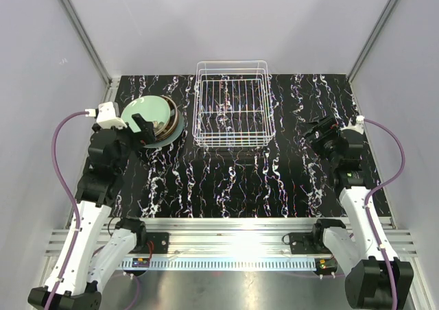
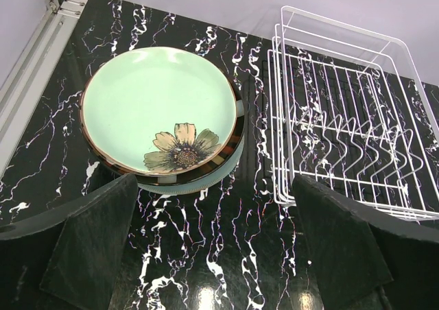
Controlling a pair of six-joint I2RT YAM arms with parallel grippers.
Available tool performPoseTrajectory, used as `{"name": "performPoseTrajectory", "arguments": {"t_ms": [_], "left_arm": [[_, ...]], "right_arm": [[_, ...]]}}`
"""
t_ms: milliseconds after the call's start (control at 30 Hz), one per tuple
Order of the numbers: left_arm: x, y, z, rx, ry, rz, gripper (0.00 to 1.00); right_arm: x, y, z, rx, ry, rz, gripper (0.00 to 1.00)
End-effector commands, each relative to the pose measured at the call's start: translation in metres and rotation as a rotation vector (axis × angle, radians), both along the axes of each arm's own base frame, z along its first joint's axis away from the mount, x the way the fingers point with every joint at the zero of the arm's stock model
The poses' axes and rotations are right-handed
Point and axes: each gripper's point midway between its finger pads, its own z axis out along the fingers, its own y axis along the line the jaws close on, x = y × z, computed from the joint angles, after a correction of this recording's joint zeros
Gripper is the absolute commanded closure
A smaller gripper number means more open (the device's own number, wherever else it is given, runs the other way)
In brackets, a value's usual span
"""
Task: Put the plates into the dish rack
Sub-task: Grab a plate with the left arm
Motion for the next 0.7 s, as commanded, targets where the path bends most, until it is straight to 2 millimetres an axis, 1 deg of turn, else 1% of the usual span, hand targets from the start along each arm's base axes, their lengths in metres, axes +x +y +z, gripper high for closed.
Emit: {"name": "performPoseTrajectory", "arguments": {"t_ms": [0,100,233,300,333,367,433,567,600,667], "left_arm": [[0.002,0.003,0.009,-0.011,-0.024,0.023,0.01],[0.002,0.004,0.007,-0.009,-0.018,0.029,0.01],[0.003,0.008,0.005,-0.001,-0.006,0.052,0.01],[0.006,0.012,-0.003,0.008,0.03,0.079,0.01],[0.006,0.014,-0.003,0.011,0.037,0.089,0.01],[0.007,0.014,-0.008,0.017,0.063,0.095,0.01],[0.008,0.016,-0.01,0.021,0.084,0.106,0.01],[0.01,0.018,-0.015,0.023,0.098,0.118,0.01],[0.011,0.02,-0.015,0.025,0.098,0.128,0.01],[0.012,0.023,-0.021,0.033,0.114,0.148,0.01]], "right_arm": [[0.005,-0.006,0.008,-0.024,-0.036,-0.027,0.0],[0.005,-0.007,0.01,-0.048,-0.039,-0.018,0.0],[0.001,0.0,0.016,-0.118,-0.073,0.056,0.0],[0.0,0.002,0.018,-0.136,-0.081,0.081,0.0],[-0.002,0.003,0.021,-0.154,-0.094,0.097,0.0],[-0.002,0.004,0.023,-0.158,-0.097,0.104,0.0],[-0.003,0.007,0.027,-0.176,-0.106,0.132,0.0],[-0.004,0.009,0.026,-0.211,-0.109,0.164,0.0],[-0.005,0.009,0.026,-0.223,-0.109,0.166,0.0],[-0.004,0.004,0.026,-0.257,-0.11,0.157,0.0]]}}
